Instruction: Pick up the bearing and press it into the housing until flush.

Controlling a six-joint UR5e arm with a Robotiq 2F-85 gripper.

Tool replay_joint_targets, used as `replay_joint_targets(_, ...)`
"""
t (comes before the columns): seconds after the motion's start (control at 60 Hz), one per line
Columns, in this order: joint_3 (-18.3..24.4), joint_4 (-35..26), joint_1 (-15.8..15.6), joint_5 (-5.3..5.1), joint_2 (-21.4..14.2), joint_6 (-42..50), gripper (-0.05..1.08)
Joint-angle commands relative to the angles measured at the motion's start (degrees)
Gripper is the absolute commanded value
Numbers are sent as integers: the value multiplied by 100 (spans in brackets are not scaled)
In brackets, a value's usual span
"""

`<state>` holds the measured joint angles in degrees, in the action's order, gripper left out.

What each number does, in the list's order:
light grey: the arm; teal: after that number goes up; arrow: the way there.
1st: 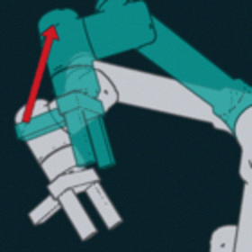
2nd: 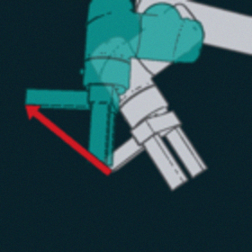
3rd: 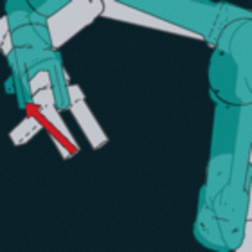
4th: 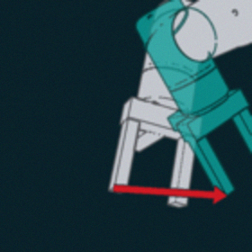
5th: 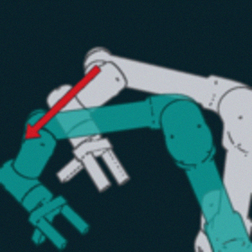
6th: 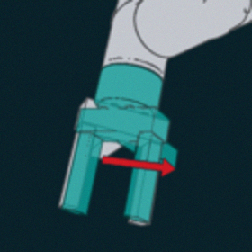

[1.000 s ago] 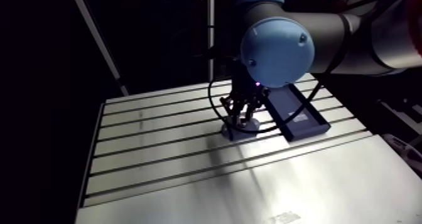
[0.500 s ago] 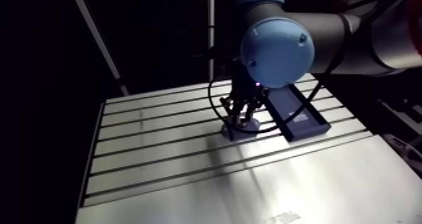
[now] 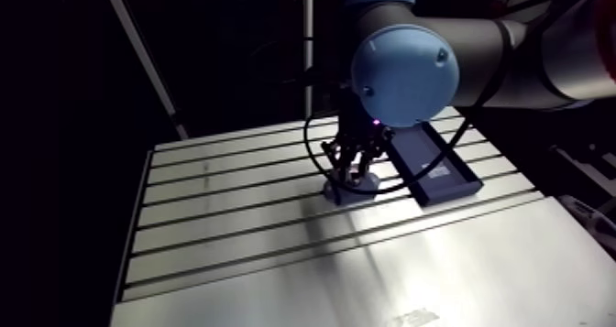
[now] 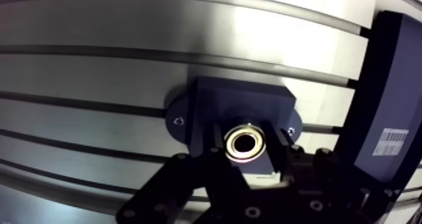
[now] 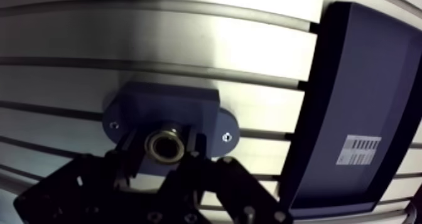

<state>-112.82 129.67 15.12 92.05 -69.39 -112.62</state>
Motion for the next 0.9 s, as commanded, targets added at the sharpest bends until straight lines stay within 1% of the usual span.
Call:
replay_joint_targets(0.017,10,-5,0,1,27,-2,63)
replay_joint_targets(0.567,-8,2,-18,-8,27,16,63)
replay_joint_targets(0.833,-24,-5,-18,10,27,24,63)
replay_joint_targets(0.85,-25,1,-18,10,27,32,60)
replay_joint_targets(0.867,-25,1,-18,10,27,32,60)
replay_joint_targets(0.883,-25,2,-18,17,27,48,48)
replay_joint_targets(0.9,-25,2,-18,17,27,48,48)
